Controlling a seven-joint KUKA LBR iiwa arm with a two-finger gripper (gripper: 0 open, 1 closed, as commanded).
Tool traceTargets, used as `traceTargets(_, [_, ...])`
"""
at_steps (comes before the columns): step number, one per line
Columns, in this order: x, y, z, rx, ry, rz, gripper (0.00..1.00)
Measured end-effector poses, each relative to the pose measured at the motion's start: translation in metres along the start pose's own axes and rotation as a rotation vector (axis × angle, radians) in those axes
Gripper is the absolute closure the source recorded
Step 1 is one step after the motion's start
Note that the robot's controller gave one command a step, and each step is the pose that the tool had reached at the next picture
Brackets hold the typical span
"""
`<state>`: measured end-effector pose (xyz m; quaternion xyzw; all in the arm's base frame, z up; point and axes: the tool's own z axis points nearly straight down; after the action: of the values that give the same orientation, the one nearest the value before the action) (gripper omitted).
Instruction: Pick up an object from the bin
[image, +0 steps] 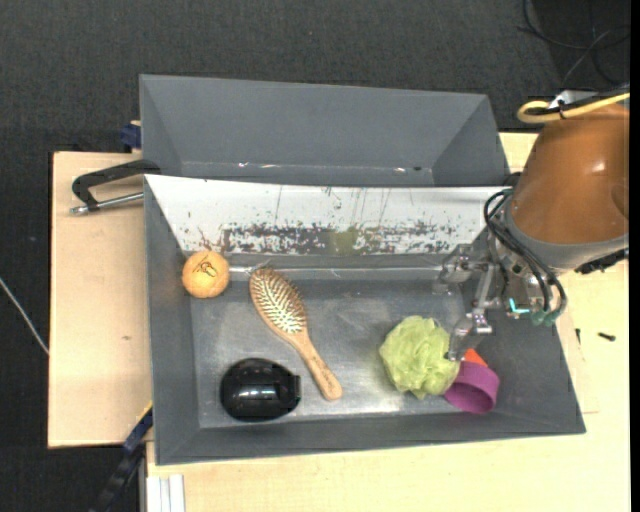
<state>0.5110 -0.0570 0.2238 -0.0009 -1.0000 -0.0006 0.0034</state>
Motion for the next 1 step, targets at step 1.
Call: traceTargets(1, [-0.0015,0.0001,-0.0039,0.001,-0.008,-0.001,0.0])
